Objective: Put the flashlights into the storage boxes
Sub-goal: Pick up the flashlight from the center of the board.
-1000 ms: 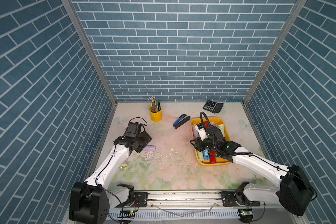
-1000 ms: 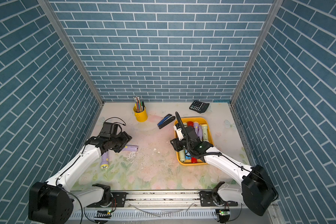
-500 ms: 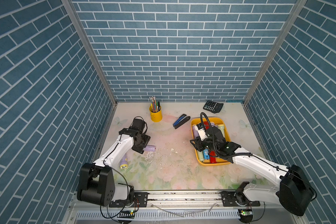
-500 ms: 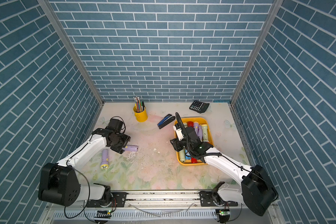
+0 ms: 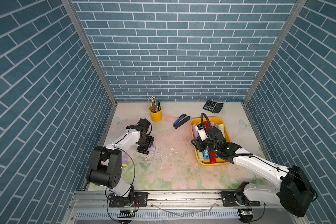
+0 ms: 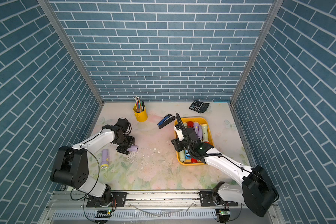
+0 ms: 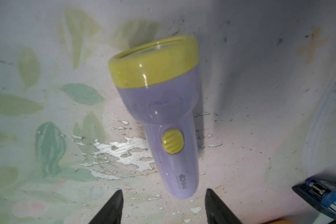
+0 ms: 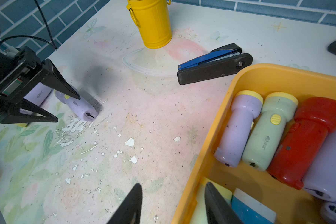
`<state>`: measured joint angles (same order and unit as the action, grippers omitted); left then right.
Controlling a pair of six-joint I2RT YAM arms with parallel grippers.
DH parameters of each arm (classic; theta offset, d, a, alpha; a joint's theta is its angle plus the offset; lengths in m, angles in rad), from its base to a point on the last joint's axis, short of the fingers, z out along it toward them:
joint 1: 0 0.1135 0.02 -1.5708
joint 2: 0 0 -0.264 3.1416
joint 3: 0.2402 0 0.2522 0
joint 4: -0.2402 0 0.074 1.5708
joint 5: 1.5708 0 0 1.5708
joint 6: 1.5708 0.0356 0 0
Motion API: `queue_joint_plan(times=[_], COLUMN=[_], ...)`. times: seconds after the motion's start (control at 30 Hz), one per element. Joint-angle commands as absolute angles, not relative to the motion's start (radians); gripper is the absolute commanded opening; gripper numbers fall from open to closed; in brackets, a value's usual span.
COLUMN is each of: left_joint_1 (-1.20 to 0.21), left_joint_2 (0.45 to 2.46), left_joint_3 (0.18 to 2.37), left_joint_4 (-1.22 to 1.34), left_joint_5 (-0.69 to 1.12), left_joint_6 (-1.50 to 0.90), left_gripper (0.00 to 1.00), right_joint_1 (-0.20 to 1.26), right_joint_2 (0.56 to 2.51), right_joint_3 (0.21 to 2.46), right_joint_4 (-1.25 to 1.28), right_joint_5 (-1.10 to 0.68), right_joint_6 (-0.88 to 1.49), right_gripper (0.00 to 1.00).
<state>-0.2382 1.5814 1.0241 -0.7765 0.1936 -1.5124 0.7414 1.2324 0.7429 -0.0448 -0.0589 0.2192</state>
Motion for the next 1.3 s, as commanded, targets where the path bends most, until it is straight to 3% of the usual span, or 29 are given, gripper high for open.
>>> queue_joint_plan(times=[0.0, 0.53, 0.73, 0.9, 1.0, 1.27], left_joint_1=[-0.242, -0.242, -0.242, -0.243, -0.244, -0.284], left_joint_2=[1.608, 1.716, 1.739, 1.728, 1.69, 1.573], left_joint_3=[1.051, 1.055, 1.051, 1.04, 1.029, 1.063], left_joint_4=[-0.777, -0.744, -0.735, -0.74, -0.741, -0.785], left_joint_5=[0.176, 0.171, 0.174, 0.175, 0.176, 0.148], left_joint_6=[-1.52, -1.523, -1.513, -1.512, -1.513, -1.467], left_gripper=[0.68, 0.62, 0.55, 0.4, 0.24, 0.21], right_joint_1=[0.747, 0.747, 0.747, 0.747, 0.745, 0.695], right_joint_2=[1.214, 1.212, 1.212, 1.212, 1.21, 1.204], right_joint_3=[0.72, 0.716, 0.716, 0.723, 0.729, 0.761], right_joint_4=[-0.036, -0.048, -0.049, -0.05, -0.062, -0.073], right_joint_5=[-0.044, -0.041, -0.04, -0.037, -0.034, -0.097], right_joint_6=[0.169, 0.15, 0.15, 0.147, 0.16, 0.197], right_gripper=[0.53, 0.53, 0.53, 0.53, 0.54, 0.55])
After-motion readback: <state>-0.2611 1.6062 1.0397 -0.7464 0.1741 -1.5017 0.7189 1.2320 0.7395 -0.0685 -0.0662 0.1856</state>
